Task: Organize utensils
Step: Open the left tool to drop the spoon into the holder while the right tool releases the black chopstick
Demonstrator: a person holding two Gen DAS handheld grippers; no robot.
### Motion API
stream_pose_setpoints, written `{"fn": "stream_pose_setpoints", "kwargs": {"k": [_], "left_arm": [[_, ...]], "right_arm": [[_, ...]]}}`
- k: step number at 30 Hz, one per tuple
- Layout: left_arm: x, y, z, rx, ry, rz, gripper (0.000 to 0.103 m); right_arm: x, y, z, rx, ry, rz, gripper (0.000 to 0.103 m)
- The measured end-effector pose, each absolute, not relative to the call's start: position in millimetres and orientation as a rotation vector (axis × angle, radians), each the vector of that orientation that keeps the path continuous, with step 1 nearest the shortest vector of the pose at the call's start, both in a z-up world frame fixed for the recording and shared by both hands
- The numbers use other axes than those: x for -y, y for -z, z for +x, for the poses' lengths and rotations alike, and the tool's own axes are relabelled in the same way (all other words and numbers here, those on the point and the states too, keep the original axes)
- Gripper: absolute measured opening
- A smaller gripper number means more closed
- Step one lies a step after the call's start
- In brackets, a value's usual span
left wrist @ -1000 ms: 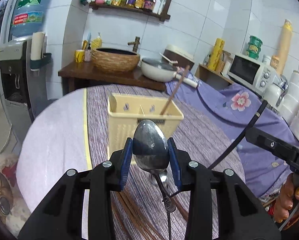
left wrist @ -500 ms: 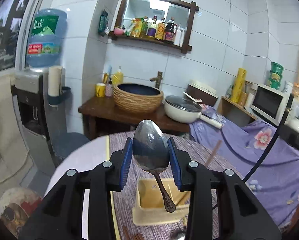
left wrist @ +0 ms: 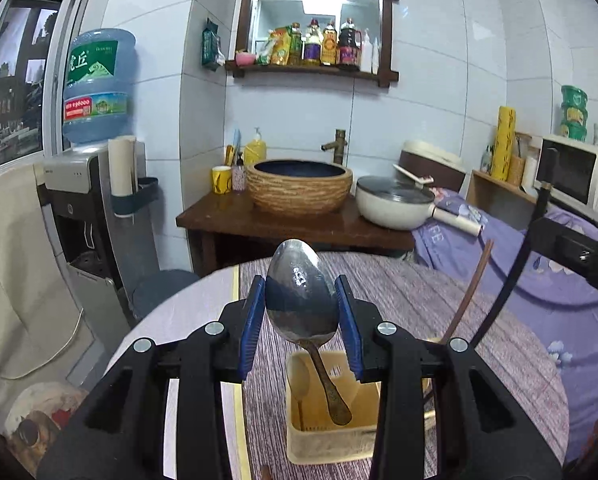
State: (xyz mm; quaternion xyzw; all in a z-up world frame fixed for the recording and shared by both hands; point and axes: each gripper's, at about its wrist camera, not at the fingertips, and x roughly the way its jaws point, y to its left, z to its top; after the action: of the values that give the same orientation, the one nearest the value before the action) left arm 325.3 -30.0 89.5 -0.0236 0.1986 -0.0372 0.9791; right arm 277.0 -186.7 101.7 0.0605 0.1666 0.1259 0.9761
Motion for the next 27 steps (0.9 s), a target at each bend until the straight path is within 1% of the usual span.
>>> {"fn": "stream_pose_setpoints", "kwargs": {"k": [9, 20, 22, 24, 26, 27], "left_arm": [[46, -55, 318, -0.433, 0.091, 0.034, 0.036], [58, -32, 317, -0.48, 0.1, 0.104, 0.036], [58, -32, 315, -0.482, 0.106, 0.107, 0.038], [58, -32, 312, -0.478, 0.109, 0.111, 0.044], [57, -34, 306, -0.46, 0.11, 0.111, 0.056], [57, -35, 301, -0.451, 0.112, 0.111, 0.059]], "right_arm": [[183, -64, 283, -0.402, -0.24, 0.128, 0.007], [192, -60, 281, -0.392, -0.215, 0.137, 0.008], [194, -59, 281, -0.398, -0.216, 0.142, 0.008], [195, -58, 279, -0.399, -0.223, 0.144, 0.013], [198, -59, 274, -0.383, -0.219, 0.15, 0.03], [199, -60, 268, -0.365, -0.212, 0.146, 0.033]]}}
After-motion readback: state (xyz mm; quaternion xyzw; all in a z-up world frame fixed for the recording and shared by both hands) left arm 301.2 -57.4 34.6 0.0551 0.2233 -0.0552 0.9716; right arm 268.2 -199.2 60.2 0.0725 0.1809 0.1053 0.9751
